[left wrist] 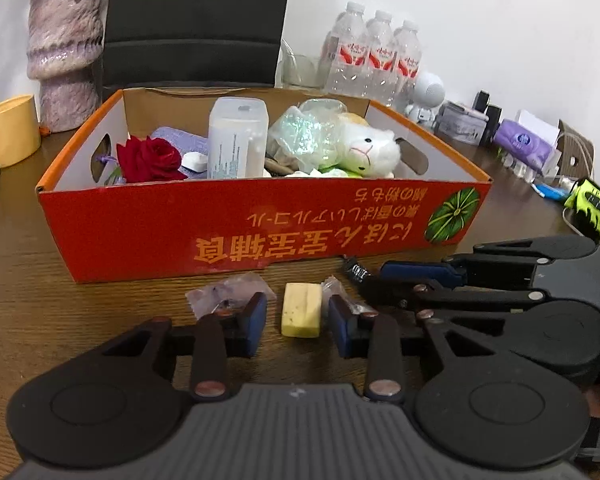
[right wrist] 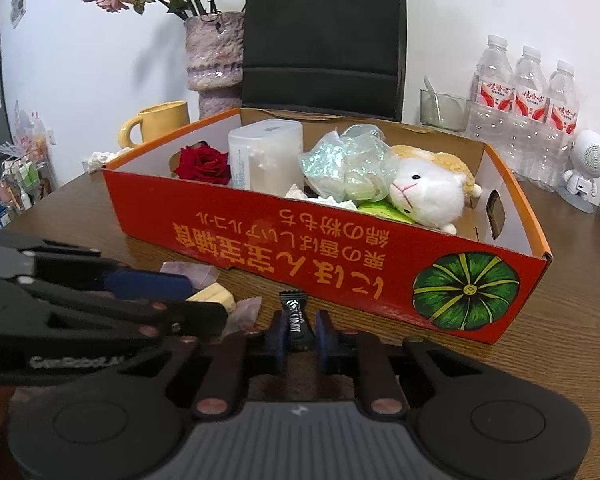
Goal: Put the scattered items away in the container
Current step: 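Grasp the black wrapped packet with the right tool while the left grasps the yellow block, then lower the black packet and yellow block into the box and release both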
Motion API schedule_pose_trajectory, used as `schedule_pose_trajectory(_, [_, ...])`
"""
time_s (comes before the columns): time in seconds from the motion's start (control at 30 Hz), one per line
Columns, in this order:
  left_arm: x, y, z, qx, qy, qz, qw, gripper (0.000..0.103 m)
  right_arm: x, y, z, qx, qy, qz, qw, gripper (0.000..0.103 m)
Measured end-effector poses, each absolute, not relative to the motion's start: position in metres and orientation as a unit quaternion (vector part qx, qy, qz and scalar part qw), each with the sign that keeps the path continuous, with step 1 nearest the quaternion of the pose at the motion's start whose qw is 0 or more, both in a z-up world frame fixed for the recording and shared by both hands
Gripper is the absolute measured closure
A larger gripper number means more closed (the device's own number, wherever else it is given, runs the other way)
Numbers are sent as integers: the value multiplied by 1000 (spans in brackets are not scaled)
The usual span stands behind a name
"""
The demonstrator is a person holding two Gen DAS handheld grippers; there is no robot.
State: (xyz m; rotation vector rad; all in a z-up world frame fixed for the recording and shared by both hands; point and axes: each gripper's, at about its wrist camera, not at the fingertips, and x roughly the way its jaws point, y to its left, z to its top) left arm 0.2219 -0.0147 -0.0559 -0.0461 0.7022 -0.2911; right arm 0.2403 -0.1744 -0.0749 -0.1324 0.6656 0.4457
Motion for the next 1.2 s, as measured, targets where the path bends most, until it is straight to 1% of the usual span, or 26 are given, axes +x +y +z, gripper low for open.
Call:
schedule_pose_trajectory(0.5, [201,-5,-45,-20,306,-147,940,82,226,-179,-66,-56,305,218,925,90])
schedule_pose_trajectory(0.7, [187,4,-26,-26,276,-156,948,82,207,-186,-49,-50,274,229,933,90])
schedule_pose_trajectory(0.8, [185,12,-9,-18,245,-147,958,82,200,-193,-35,-46,255,229,938,90])
schedule_pose_trajectory(1.03, [205,38,26,-38,195,-107,974,82,214,-211,4,-13,212,202,956,90])
schedule_pose_trajectory(1.2, [235,48,30,-66,193,-89,975,82,250,-215,7,0,222,175,959,90])
